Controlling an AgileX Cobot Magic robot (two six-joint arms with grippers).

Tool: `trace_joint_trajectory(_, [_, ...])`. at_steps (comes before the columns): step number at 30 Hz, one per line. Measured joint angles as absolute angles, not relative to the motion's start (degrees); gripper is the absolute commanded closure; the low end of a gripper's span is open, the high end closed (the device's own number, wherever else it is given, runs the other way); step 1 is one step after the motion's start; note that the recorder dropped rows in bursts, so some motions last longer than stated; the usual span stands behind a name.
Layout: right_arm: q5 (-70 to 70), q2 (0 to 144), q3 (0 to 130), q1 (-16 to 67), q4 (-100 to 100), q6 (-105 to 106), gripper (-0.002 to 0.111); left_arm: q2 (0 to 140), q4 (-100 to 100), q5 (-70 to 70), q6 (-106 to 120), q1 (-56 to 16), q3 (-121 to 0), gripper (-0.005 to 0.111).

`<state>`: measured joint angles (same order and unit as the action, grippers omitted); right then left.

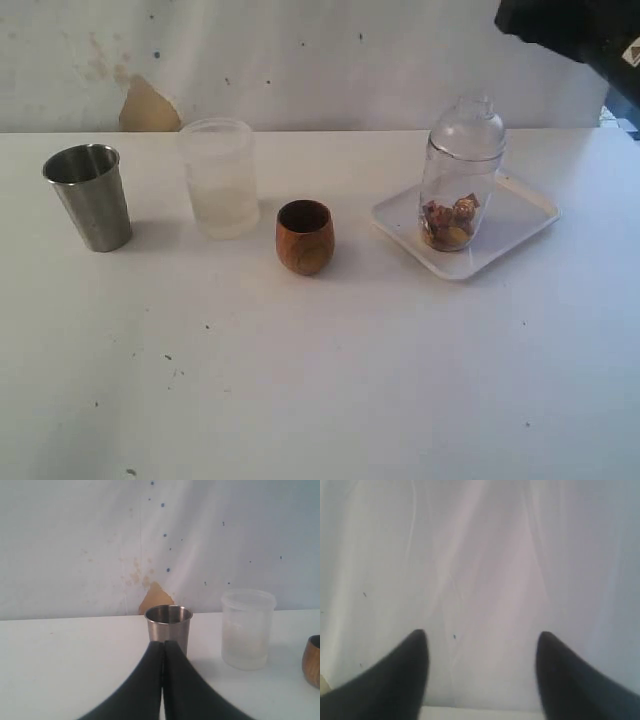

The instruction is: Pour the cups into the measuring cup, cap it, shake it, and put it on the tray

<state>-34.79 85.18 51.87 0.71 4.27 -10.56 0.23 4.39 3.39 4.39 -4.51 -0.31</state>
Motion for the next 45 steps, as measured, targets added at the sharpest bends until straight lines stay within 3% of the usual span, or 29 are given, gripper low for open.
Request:
trace_joint_trajectory(3, [-26.26, 82.45, 51.87, 0.71, 2.18, -9.93, 0.109, 0.23, 4.39, 3.39, 4.39, -4.51, -0.31, 0.106])
trace_joint_trajectory(20, [31.94, 79.21, 68.7, -7.56, 1.18, -2.35, 0.108, 0.23, 4.39, 3.39, 4.39, -4.51, -0.31, 0.106])
trace_joint_trajectory(31, [45.47, 75.6, 68.69, -9.54, 2.55, 1.62, 0.108, 0.23, 4.39, 3.39, 4.39, -4.51, -0.31, 0.106])
trace_joint_trajectory(45, [52.99, 48.0, 68.12, -9.54, 2.55, 2.5, 0.108, 0.23, 4.39, 3.39, 4.39, -4.51, -0.31, 0.106])
